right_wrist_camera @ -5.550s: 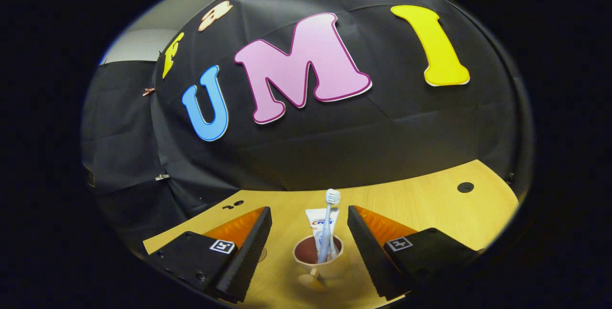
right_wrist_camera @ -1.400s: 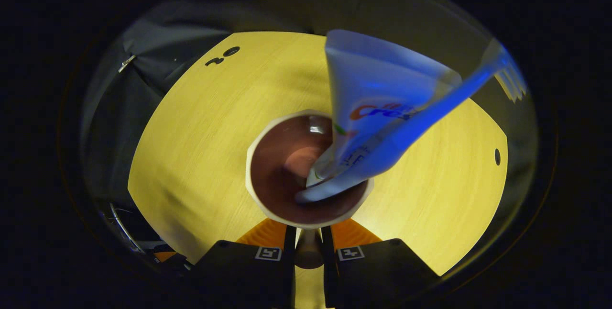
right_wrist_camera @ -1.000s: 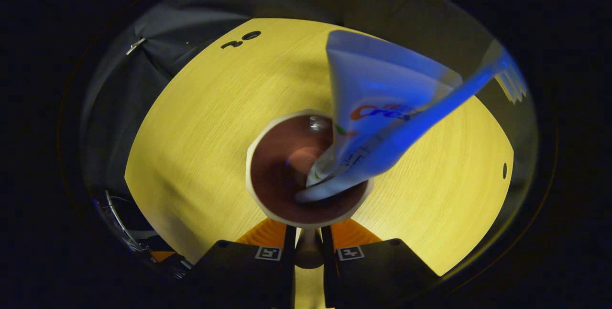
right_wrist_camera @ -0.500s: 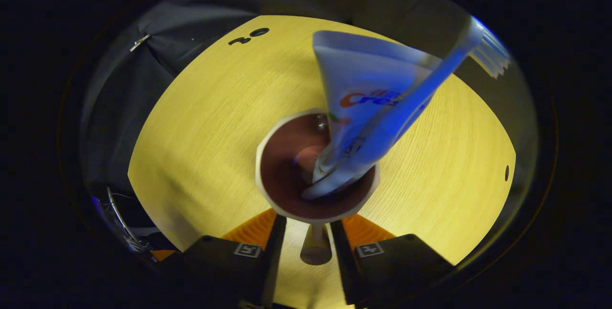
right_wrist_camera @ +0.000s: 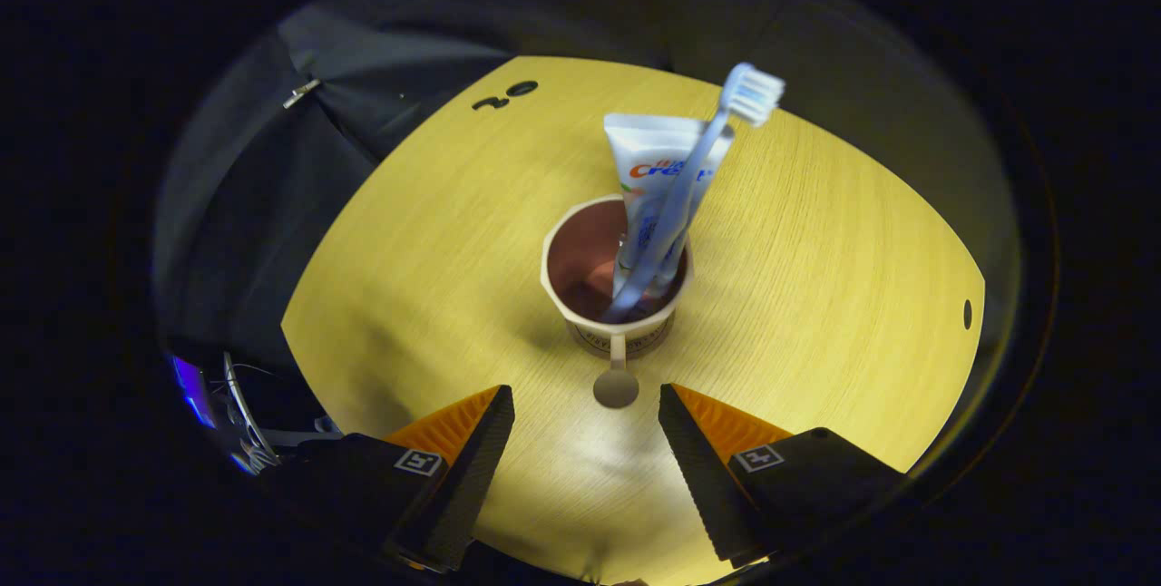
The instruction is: Put the toothbrush and toothpaste on the desktop into the cup, then pick up the cup and place it on the coaster on the desktop.
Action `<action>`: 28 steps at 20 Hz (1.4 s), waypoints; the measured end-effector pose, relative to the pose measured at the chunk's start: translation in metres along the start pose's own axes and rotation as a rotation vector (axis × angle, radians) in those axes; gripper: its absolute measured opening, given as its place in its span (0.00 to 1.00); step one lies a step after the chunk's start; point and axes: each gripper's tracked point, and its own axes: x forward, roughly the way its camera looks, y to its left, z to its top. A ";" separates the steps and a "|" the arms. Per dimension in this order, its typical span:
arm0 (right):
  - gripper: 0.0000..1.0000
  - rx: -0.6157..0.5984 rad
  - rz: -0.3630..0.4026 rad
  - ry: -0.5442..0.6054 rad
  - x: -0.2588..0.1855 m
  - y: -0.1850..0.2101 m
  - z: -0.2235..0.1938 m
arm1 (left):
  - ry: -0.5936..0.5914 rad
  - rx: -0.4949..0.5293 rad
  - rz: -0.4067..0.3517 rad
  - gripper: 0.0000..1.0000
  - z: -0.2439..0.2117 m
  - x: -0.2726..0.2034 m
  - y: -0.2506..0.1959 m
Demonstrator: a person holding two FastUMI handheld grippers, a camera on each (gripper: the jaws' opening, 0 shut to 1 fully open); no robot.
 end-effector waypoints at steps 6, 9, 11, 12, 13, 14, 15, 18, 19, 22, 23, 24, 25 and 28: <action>0.99 0.053 -0.075 -0.312 -0.090 -0.034 0.025 | -0.070 0.042 -0.002 0.97 0.027 -0.010 -0.031; 0.99 0.086 -0.096 -0.447 -0.135 -0.057 0.025 | -0.124 0.036 -0.017 0.97 0.044 -0.016 -0.058; 0.99 0.088 -0.148 -0.538 -0.165 -0.073 0.020 | -0.165 0.043 -0.042 0.97 0.058 -0.024 -0.078; 0.99 0.096 -0.188 -0.594 -0.184 -0.084 0.018 | -0.185 0.046 -0.060 0.97 0.065 -0.029 -0.089; 0.99 0.106 -0.219 -0.651 -0.200 -0.090 0.015 | -0.209 0.055 -0.071 0.97 0.073 -0.037 -0.094; 0.99 0.116 -0.243 -0.707 -0.215 -0.091 0.008 | -0.234 0.065 -0.082 0.98 0.081 -0.043 -0.102; 0.99 0.125 -0.254 -0.742 -0.226 -0.091 0.002 | -0.267 0.081 -0.085 0.97 0.089 -0.051 -0.107; 0.98 0.179 -0.293 -0.816 -0.253 -0.089 -0.021 | -0.417 0.169 -0.045 0.98 0.120 -0.078 -0.103; 0.99 0.205 -0.323 -0.836 -0.262 -0.091 -0.030 | -0.462 0.199 -0.063 0.97 0.128 -0.089 -0.108; 0.98 0.271 -0.392 -0.892 -0.289 -0.082 -0.065 | -0.503 0.258 -0.135 0.97 0.134 -0.111 -0.111; 0.98 0.282 -0.400 -0.914 -0.296 -0.073 -0.074 | -0.518 0.261 -0.158 0.97 0.136 -0.119 -0.109; 0.98 0.291 -0.412 -0.936 -0.300 -0.065 -0.085 | -0.532 0.262 -0.176 0.97 0.137 -0.126 -0.106; 0.98 0.302 -0.432 -0.946 -0.303 -0.057 -0.096 | -0.538 0.264 -0.182 0.97 0.134 -0.131 -0.099; 0.99 0.317 -0.475 -0.946 -0.302 -0.030 -0.127 | -0.528 0.289 -0.212 0.97 0.123 -0.141 -0.082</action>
